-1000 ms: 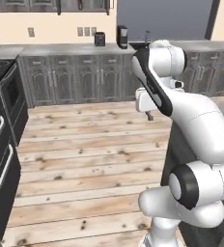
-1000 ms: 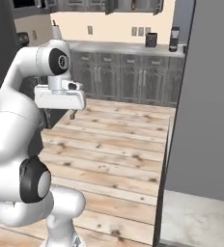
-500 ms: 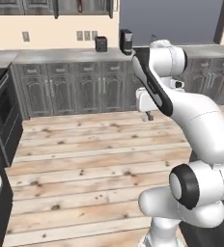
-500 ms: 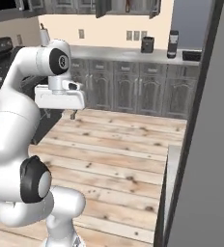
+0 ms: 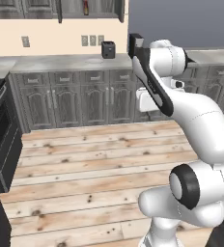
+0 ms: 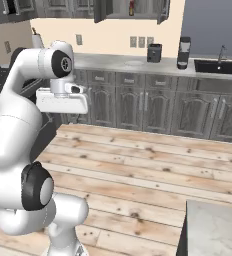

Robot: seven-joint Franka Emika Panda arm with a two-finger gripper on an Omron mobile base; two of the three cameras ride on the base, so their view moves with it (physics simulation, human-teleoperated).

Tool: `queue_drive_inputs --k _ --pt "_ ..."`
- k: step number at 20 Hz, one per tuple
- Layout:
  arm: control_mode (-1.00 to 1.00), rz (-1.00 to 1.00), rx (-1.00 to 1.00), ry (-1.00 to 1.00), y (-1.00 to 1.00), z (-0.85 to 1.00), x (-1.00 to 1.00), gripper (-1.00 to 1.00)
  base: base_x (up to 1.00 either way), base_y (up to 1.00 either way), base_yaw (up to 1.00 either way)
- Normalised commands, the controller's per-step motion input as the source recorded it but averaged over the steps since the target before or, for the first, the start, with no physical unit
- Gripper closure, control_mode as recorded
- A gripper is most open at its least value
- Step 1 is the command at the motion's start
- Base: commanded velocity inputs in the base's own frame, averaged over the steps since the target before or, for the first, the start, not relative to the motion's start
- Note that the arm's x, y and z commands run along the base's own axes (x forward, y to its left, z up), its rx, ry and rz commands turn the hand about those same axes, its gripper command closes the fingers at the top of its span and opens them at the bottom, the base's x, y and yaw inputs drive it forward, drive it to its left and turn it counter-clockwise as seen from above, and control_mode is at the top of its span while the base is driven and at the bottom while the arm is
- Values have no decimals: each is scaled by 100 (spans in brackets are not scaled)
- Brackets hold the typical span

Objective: Move the hot dog bun to the plate on the dining table and place the condiment next to that plate. Then navigate to the fridge and take the sausage and place it on the plate as well.

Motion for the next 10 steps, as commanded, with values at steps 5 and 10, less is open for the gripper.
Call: queue_drive_inputs --k 5,10 --pt "100 0 0 0 0 0 0 -100 100 41 0" --pt "100 0 0 0 0 0 0 -100 100 34 -2"
